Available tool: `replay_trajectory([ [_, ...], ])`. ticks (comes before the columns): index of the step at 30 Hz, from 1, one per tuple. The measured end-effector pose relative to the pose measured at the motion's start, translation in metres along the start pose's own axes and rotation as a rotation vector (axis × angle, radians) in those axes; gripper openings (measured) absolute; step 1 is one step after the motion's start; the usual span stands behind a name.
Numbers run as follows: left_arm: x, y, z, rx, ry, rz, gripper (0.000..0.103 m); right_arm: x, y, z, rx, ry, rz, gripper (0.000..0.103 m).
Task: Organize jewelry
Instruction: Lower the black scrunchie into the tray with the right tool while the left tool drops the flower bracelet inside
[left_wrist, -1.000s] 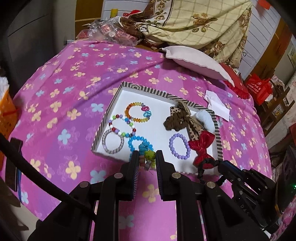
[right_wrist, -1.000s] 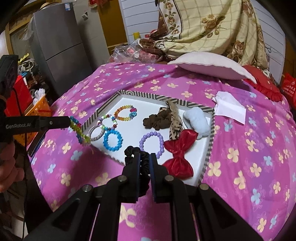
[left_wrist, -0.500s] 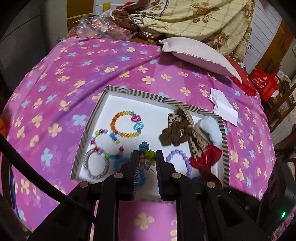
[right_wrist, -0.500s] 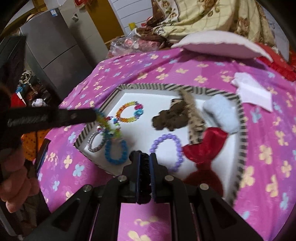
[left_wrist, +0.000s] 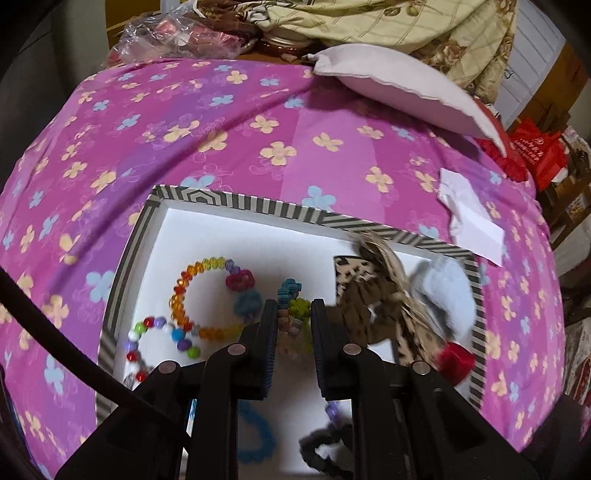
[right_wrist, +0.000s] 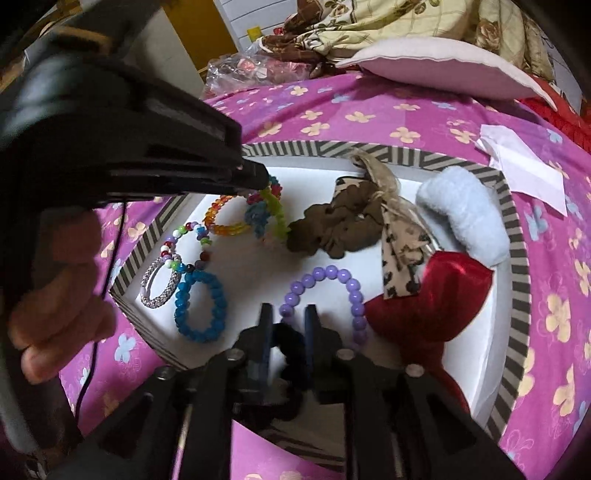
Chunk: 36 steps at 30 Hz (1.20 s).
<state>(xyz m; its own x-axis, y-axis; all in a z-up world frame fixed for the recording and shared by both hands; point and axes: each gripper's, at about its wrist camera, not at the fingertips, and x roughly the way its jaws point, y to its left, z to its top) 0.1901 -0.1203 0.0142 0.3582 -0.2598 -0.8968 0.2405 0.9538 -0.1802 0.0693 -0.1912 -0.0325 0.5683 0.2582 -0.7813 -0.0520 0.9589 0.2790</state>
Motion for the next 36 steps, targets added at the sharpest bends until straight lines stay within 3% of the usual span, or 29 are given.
replay_trajectory([
  [3, 0.011, 0.005, 0.003, -0.030, 0.018, 0.008, 0.034, -0.007, -0.006, -0.002, 0.014, -0.019, 0.004, 0.041],
  [6, 0.018, 0.009, 0.003, -0.047, 0.035, 0.001, 0.035, -0.017, -0.008, -0.005, 0.007, -0.039, -0.013, 0.041],
  [10, 0.016, 0.008, 0.000, -0.040, 0.037, 0.007, 0.045, -0.032, -0.011, -0.009, 0.004, -0.066, -0.027, 0.043],
  [15, 0.003, 0.007, -0.008, -0.031, 0.026, -0.015, 0.050, -0.049, -0.015, -0.014, 0.006, -0.085, -0.060, 0.051],
  [36, -0.080, 0.009, -0.084, 0.073, -0.218, 0.172, 0.050, -0.088, -0.005, -0.030, -0.006, -0.148, -0.181, 0.058],
])
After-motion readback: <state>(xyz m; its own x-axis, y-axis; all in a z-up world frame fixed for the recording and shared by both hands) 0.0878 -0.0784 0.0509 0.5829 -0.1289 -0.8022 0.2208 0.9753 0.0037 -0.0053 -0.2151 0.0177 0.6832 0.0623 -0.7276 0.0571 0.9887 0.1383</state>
